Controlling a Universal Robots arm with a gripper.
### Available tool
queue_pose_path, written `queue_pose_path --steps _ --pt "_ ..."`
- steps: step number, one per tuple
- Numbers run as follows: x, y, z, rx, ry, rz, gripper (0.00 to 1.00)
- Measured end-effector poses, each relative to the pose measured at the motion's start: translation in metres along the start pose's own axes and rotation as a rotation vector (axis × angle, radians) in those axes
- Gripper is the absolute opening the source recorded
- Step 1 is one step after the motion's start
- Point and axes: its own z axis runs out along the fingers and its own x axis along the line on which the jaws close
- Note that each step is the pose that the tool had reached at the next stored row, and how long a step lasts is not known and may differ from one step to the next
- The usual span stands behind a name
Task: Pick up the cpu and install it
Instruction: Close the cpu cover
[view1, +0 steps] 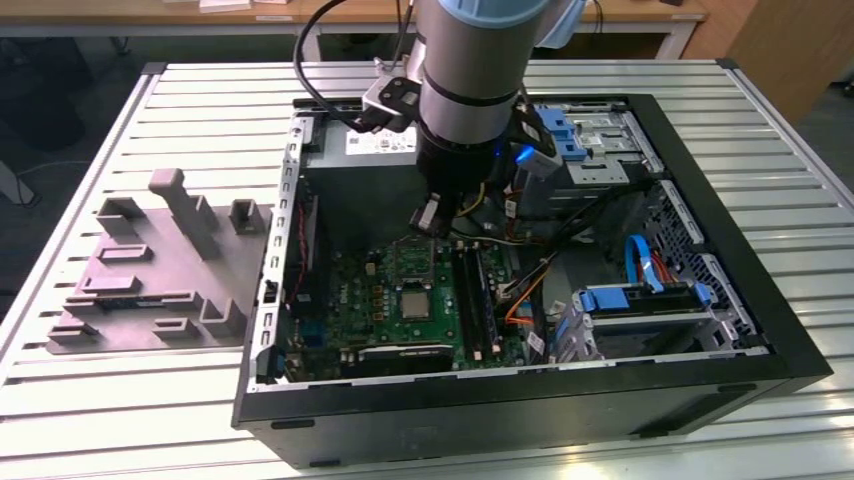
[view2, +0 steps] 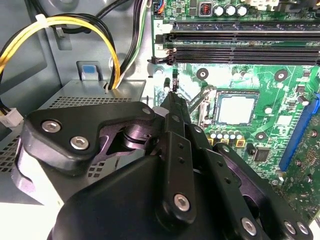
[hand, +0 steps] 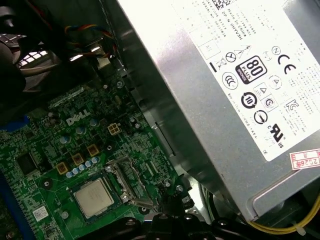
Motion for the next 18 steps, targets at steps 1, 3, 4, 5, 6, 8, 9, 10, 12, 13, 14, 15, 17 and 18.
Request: queue_pose_path --steps 1,3,4,5,6,8,9,10,12,13,14,15,17,18 --pt "0.0 0.0 -0.0001 0.0 0.0001 0.0 0.11" --pt "0.0 0.0001 -0.0004 -0.0006 0.0009 -0.002 0.11" --pt "0.0 0.0002 -0.0006 -0.0013 0.0014 -0.004 0.11" --pt "-0.0001 0.0002 -0.0007 -0.0021 0.002 -0.005 0.11" --pt "-0.0001 0.0002 -0.0008 -0.0027 0.0024 -0.006 0.11" --pt "-0.0003 0.0003 -0.0013 -0.0039 0.0032 -0.007 0.11" --pt "-0.0003 0.0003 -0.0015 -0.0045 0.0036 -0.007 0.11" --pt "-0.0004 0.0003 -0.0016 -0.005 0.0037 -0.007 0.11" --pt "-0.0004 0.0004 -0.0021 -0.0055 0.0041 -0.007 0.11" --pt "-0.0005 0.0005 -0.0025 -0.0056 0.0041 -0.007 0.11" --pt "-0.0005 0.0006 -0.0036 -0.0057 0.0041 -0.007 0.11" --pt "-0.0005 0.0006 -0.0036 -0.0056 0.0042 -0.007 0.11" --pt "-0.0005 0.0006 -0.0037 -0.0057 0.0042 -0.008 0.11" --pt "-0.0004 0.0007 -0.0037 -0.0057 0.0043 -0.008 0.11"
